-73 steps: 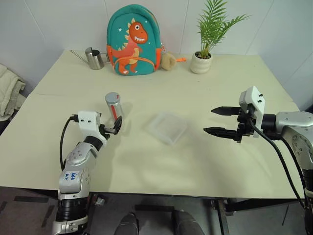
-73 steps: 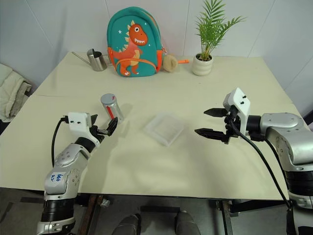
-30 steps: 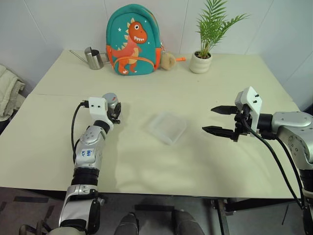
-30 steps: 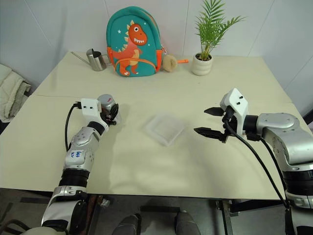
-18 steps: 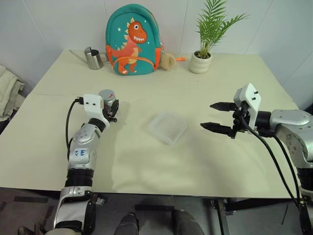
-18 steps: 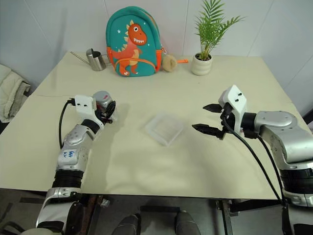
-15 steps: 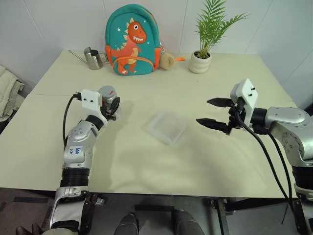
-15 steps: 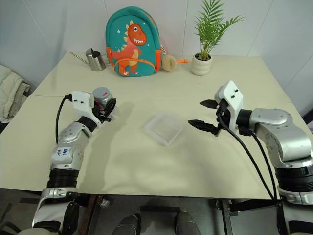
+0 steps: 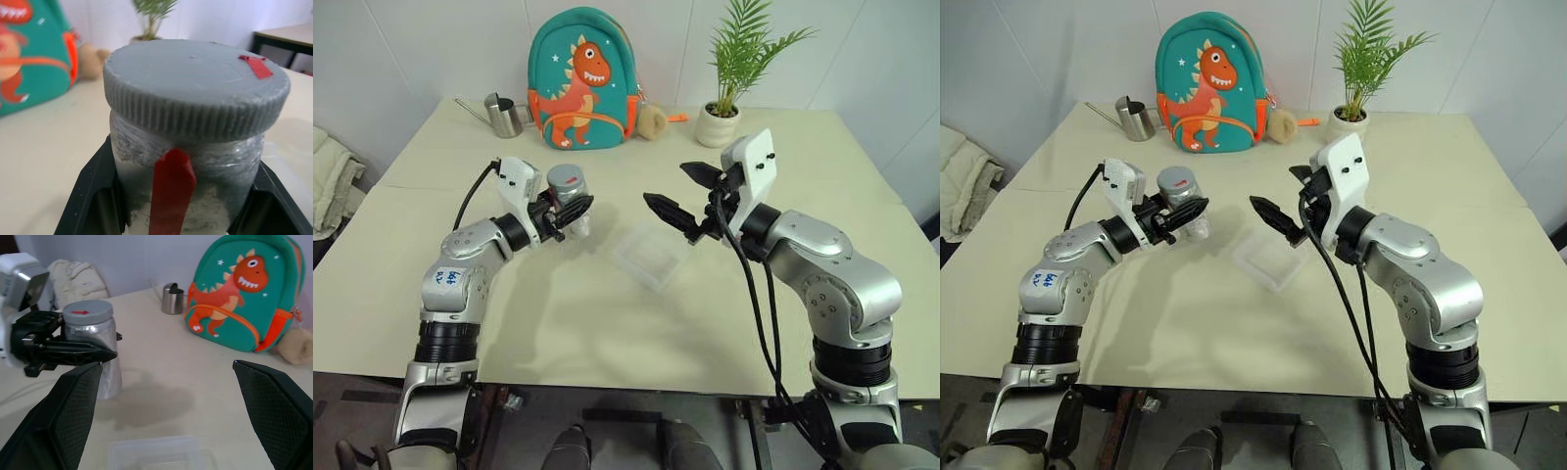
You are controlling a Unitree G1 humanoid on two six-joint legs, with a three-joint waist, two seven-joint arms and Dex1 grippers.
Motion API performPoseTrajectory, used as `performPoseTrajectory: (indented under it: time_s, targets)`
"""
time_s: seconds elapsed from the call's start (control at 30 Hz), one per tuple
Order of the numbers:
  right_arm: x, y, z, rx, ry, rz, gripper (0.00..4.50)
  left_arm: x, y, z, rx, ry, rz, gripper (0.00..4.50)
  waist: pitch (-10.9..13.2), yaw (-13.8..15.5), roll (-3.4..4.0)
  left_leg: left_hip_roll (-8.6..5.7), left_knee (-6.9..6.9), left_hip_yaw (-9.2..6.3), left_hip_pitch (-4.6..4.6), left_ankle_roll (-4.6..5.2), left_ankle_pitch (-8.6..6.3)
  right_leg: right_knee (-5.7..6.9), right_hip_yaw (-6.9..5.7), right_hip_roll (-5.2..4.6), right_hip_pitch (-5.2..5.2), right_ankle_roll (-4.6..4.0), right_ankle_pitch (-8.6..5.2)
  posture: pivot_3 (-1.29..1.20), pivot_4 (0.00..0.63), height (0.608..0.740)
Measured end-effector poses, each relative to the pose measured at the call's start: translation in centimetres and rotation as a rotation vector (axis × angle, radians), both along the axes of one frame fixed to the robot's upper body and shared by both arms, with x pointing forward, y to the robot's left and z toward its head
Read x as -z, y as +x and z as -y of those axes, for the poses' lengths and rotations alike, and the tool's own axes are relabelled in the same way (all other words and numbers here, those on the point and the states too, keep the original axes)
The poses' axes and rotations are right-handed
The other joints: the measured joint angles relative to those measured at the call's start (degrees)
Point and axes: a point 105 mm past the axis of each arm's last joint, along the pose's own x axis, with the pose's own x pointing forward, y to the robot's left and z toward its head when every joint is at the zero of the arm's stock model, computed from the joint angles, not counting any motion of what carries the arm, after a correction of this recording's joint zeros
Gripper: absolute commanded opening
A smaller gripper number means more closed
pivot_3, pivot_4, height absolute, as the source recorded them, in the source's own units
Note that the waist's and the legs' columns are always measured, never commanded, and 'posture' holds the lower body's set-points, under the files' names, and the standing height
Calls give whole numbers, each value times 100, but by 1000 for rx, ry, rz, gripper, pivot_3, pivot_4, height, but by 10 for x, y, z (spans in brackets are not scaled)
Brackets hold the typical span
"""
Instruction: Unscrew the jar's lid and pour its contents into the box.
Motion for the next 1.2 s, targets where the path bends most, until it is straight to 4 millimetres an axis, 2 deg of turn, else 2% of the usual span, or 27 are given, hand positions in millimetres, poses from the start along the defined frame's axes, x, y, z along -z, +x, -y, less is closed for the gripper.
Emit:
performPoseTrajectory:
  time_s: [0.17, 0.3, 0.77, 1.2]
  targets:
    - [-11, -11, -20, 3, 44, 20, 4500, 6, -15, 34, 246, 96, 22, 1931, 0, -17, 1, 4, -10, 0, 1, 0, 0, 2, -1, 3, -4, -8, -4, 0, 150, 740]
    - [-7, -17, -36, -17, 38, 3, 4500, 7, -22, 48, 345, 129, 62, 1931, 0, -45, 1, 5, -15, 0, 1, 0, 0, 3, -1, 3, -9, -11, -6, 0, 150, 740]
    - [3, -21, -54, -7, 23, -9, 4500, 0, -15, 59, 402, 120, 55, 1931, 0, -72, 1, 5, -18, -2, 1, 1, 0, 3, -1, 3, -9, -12, -7, 0, 150, 740]
    - [5, -17, -53, 15, 24, 0, 4500, 3, -15, 59, 414, 125, 34, 1931, 0, -138, 1, 5, -19, -3, 1, 1, 0, 2, -2, 3, -9, -12, -7, 0, 150, 740]
